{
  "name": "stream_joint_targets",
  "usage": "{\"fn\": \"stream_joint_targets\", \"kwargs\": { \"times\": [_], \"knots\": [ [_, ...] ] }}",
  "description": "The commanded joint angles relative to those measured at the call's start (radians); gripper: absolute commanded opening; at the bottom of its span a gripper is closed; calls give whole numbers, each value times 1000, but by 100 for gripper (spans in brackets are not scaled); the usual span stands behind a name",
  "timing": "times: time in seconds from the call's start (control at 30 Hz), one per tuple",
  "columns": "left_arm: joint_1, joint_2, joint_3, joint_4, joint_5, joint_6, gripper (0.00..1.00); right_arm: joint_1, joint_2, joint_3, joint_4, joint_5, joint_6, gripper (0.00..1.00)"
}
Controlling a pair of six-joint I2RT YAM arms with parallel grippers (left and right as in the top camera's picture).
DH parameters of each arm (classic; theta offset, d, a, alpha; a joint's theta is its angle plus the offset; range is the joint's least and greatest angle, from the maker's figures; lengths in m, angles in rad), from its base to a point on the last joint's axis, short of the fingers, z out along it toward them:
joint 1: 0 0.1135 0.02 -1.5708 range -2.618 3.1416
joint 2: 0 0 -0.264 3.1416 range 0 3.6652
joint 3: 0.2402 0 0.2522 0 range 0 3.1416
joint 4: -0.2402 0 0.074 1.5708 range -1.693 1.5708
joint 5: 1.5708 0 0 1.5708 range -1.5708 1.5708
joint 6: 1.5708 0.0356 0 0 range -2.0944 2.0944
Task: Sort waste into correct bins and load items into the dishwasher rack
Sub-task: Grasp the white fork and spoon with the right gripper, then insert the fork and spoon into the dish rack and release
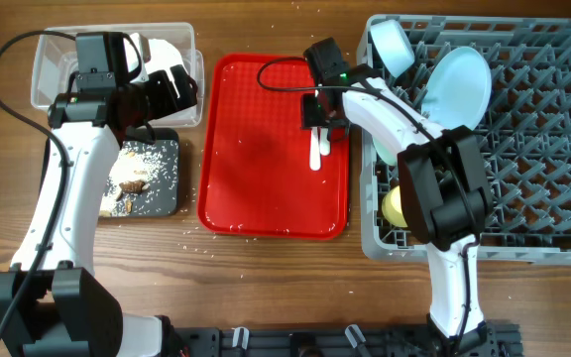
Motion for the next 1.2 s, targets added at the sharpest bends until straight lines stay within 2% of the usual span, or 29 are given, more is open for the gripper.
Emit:
{"fn": "stream_joint_targets", "kwargs": {
  "times": [0.0, 0.07, 0.17, 0.4, 0.63, 0.77, 0.87, 1.0, 1.17],
  "knots": [
    [4, -7, 4, 3, -6, 5, 100, 1, 53, -11, -48, 2, 2, 30],
    [4, -7, 5, 3, -6, 5, 100, 1, 53, -11, -78, 1, -14, 17],
    [4, -7, 5, 3, -6, 5, 100, 1, 53, -11, -122, 1, -22, 4],
    [4, -7, 5, 3, -6, 5, 100, 1, 3, 5, -167, -35, -76, 4],
    [4, -7, 4, 3, -6, 5, 100, -19, -356, 129, -315, -59, -100, 4],
    [4, -7, 5, 3, -6, 5, 100, -138, -607, 129, -424, -11, -84, 4],
    [4, -7, 5, 3, -6, 5, 100, -319, -721, 128, -548, 50, -56, 5],
    [4, -7, 5, 3, -6, 5, 100, -488, -727, 41, -630, 53, -52, 4],
    [4, -7, 5, 3, -6, 5, 100, -505, -715, -185, -549, -14, -154, 5]
  ]
}}
